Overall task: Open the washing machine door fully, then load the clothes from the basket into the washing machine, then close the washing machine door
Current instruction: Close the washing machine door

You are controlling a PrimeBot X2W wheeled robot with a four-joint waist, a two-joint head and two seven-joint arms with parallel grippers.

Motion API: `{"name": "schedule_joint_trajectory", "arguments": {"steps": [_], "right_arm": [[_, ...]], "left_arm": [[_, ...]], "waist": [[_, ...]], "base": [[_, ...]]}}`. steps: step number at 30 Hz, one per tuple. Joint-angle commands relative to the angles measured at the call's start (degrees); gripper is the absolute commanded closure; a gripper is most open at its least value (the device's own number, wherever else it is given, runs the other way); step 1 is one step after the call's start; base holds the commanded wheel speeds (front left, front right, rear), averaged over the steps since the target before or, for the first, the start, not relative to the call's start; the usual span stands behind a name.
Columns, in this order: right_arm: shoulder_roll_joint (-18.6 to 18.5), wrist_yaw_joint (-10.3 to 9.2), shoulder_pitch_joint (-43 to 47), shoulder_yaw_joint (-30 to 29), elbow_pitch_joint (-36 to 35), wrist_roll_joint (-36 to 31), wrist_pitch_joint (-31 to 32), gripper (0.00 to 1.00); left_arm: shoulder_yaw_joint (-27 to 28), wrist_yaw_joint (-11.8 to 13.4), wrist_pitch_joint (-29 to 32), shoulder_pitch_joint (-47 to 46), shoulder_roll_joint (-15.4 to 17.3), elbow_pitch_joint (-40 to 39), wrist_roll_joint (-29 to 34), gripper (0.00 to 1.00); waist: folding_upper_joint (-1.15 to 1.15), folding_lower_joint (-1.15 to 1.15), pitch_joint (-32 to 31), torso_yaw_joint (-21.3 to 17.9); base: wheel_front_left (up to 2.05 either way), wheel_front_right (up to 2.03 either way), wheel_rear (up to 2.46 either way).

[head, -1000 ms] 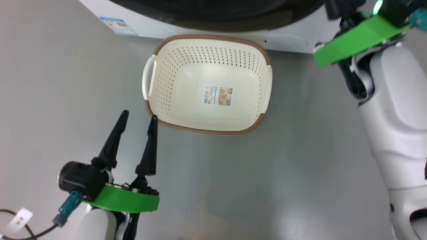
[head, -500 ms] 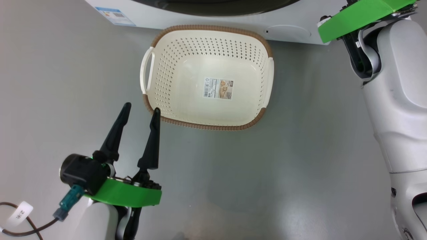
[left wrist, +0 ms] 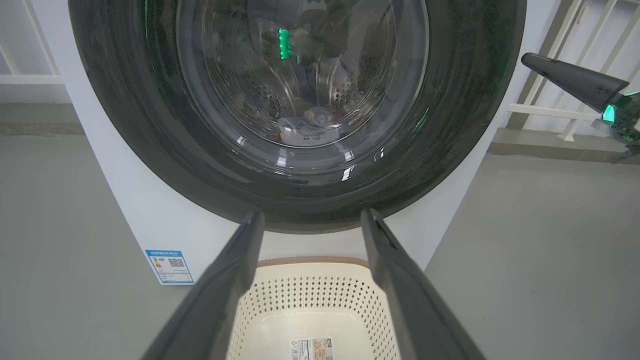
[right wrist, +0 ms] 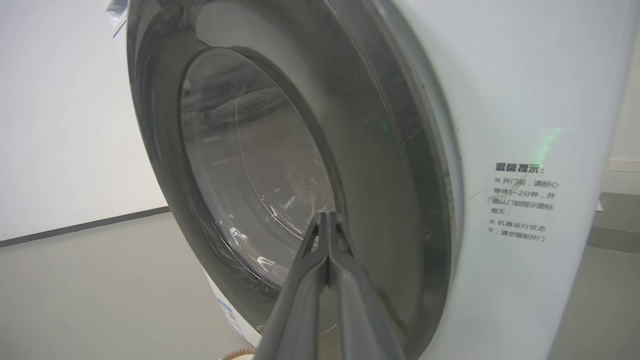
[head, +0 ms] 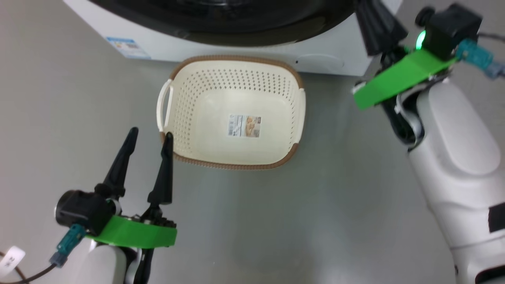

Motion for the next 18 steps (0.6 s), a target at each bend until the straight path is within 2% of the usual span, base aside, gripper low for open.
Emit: {"name": "schedule_joint_trajectory", "arguments": {"steps": [1,15,16,18], "right_arm": [[1.55,-0.16,2.65,1.00,-2.21,0.56,-0.20,1.00],[2.46,-0.16,18.85,-1.63,-8.79,-0.68,-0.20,1.00],[2.65,-0.16,19.96,-2.12,-9.31,-0.89,-0.20,0.95],[2.90,-0.16,22.15,-2.85,-10.13,-1.60,-0.20,0.60]], "left_arm": [[2.38,-0.18,-0.46,1.31,1.90,-1.03,0.58,0.00],[6.25,-0.18,-0.46,6.10,3.80,-1.40,1.77,0.00],[6.52,-0.18,-0.46,6.54,3.84,-1.43,1.87,0.00],[6.91,-0.18,-0.46,7.38,4.03,-1.46,2.01,0.00]], "waist": [[0.00,0.00,-2.46,-2.07],[0.00,0.00,-10.66,-9.67],[0.00,0.00,-11.26,-10.20],[0.00,0.00,-12.47,-11.24]], "base": [[0.00,0.00,0.00],[0.00,0.00,0.00],[0.00,0.00,0.00],[0.00,0.00,0.00]]}}
